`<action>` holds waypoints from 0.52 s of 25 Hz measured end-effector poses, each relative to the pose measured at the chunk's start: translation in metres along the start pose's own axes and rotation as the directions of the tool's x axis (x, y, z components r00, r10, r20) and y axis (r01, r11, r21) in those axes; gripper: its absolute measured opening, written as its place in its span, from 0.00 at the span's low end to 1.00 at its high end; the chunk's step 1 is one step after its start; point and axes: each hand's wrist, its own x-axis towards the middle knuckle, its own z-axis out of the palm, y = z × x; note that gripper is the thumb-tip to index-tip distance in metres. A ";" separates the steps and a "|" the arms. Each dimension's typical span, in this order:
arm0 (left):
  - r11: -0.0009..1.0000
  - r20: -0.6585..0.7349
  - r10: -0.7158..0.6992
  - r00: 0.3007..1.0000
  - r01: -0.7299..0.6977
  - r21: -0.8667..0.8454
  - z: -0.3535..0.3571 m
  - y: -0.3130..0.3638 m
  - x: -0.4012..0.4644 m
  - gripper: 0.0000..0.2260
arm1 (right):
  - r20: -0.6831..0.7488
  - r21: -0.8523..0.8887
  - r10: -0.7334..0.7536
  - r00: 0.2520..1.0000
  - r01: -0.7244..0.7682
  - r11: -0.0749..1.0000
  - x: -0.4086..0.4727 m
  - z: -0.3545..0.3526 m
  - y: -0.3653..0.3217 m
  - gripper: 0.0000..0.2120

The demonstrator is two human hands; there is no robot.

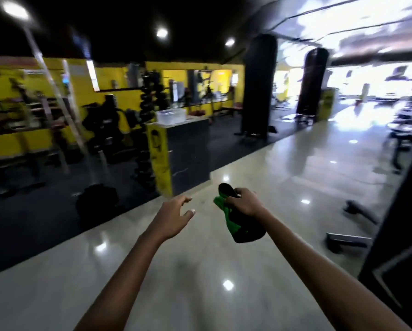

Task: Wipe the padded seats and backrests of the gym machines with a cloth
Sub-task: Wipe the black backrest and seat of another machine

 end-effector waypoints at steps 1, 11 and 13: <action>0.998 0.029 0.057 0.998 -0.057 -0.015 0.004 0.000 0.028 0.18 | -0.046 -0.004 0.055 0.997 -0.055 0.998 0.011 -0.011 0.006 0.14; 0.811 0.336 0.570 0.750 -0.447 -0.378 0.141 0.100 0.178 0.16 | -0.457 0.127 0.560 0.691 -0.573 0.810 -0.020 -0.122 0.116 0.16; 0.756 0.387 0.645 0.659 -0.474 -0.452 0.175 0.132 0.181 0.15 | -0.521 0.174 0.615 0.592 -0.632 0.755 -0.039 -0.144 0.135 0.19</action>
